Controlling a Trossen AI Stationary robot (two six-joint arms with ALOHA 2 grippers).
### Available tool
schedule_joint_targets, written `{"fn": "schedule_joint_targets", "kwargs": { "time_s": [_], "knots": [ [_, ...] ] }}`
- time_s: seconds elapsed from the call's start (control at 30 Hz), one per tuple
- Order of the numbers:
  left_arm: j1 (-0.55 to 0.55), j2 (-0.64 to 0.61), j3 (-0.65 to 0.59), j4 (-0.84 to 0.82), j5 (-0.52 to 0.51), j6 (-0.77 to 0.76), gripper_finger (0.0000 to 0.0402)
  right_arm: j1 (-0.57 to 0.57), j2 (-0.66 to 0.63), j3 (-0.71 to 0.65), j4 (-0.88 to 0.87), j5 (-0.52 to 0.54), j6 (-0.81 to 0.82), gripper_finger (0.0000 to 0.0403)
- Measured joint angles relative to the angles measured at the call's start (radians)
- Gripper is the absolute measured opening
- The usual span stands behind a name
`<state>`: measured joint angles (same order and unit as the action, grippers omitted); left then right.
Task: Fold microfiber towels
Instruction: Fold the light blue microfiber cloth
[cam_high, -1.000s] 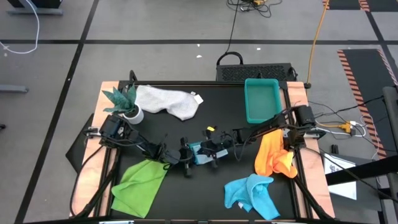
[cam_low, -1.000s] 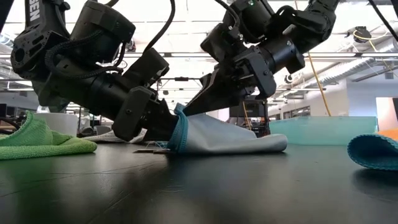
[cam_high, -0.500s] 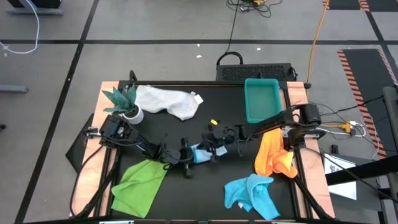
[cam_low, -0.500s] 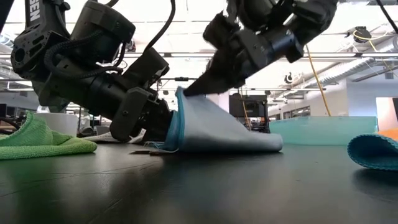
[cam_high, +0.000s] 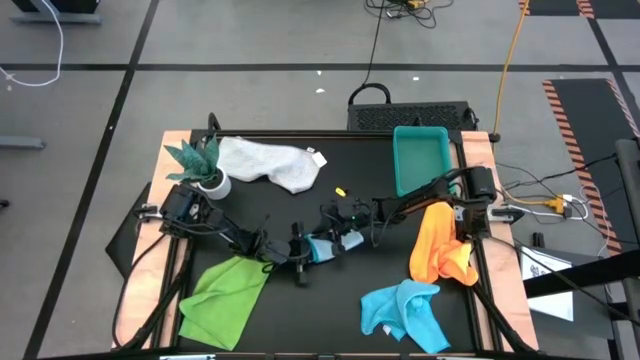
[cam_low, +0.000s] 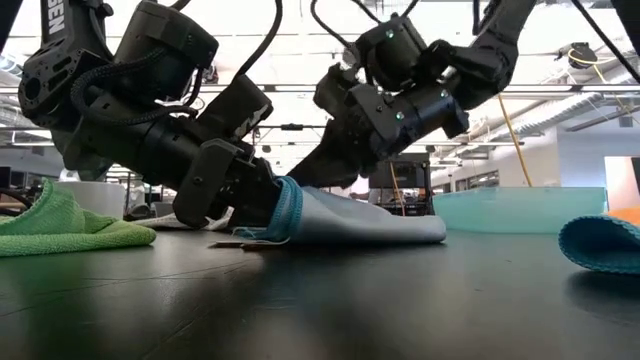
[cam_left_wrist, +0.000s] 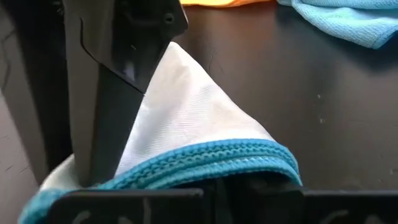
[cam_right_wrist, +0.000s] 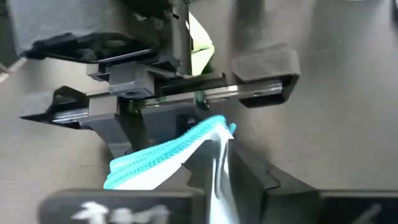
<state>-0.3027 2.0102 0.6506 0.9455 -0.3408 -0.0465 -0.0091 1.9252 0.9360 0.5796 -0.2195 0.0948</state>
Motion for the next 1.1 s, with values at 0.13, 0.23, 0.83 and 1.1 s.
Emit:
{"fn": "schedule_joint_targets", "kwargs": {
  "time_s": [0.13,0.23,0.83,1.1],
  "knots": [
    [0.0,0.0,0.0,0.0,0.0,0.0,0.0026,-0.029,0.02,0.0,0.002,-0.061,0.033,0.0105],
    [0.0,0.0,0.0,0.0,0.001,0.008,0.0026,-0.051,0.022,0.0,0.001,-0.134,0.044,0.0149],
    [0.0,0.0,0.0,-0.001,0.003,0.017,0.0026,-0.148,0.084,0.0,-0.02,-0.386,0.032,0.0215],
    [0.0,0.0,0.001,-0.008,0.004,0.026,0.0026,-0.138,0.099,0.0,0.035,-0.516,-0.005,0.0198]
  ]
}}
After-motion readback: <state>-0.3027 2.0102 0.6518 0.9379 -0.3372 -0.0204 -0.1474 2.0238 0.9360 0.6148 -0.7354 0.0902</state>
